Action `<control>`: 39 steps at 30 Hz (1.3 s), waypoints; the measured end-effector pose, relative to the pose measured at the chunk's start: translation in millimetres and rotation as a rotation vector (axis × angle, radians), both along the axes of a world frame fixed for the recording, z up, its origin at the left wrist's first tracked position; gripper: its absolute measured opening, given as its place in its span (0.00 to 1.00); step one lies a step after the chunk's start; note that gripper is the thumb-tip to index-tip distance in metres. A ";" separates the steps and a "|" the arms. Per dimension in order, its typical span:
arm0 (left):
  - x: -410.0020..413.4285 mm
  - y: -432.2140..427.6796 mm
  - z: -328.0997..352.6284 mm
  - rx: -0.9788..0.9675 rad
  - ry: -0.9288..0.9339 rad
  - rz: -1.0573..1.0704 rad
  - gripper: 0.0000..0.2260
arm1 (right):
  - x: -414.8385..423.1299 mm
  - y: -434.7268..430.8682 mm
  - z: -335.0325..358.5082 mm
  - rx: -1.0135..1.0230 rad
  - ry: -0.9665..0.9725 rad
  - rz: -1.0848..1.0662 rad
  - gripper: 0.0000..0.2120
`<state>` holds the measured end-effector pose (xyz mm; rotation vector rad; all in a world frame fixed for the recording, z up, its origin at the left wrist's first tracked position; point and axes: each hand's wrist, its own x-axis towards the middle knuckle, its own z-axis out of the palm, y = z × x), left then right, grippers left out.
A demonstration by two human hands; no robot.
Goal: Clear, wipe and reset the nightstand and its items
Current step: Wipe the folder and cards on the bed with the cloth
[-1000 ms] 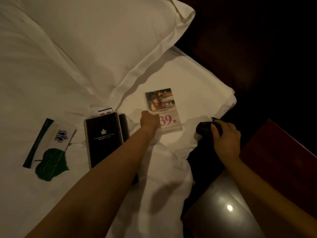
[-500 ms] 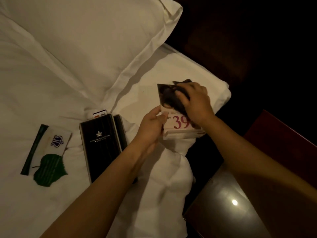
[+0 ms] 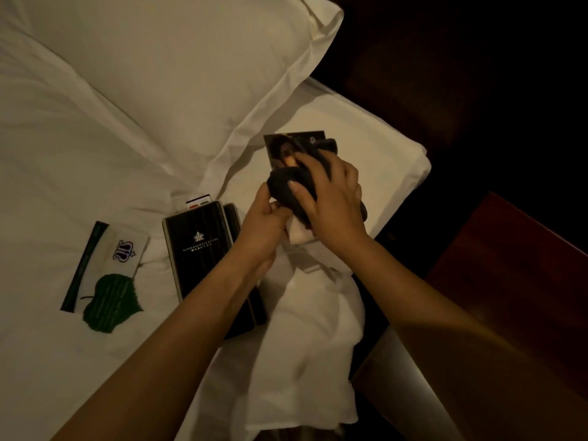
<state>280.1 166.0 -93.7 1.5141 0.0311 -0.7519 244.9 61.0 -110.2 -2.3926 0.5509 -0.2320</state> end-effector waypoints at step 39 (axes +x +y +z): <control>-143.8 -312.8 -73.8 -0.065 -0.184 -0.708 0.12 | -348.5 -84.3 -73.7 -0.161 0.507 -0.921 0.22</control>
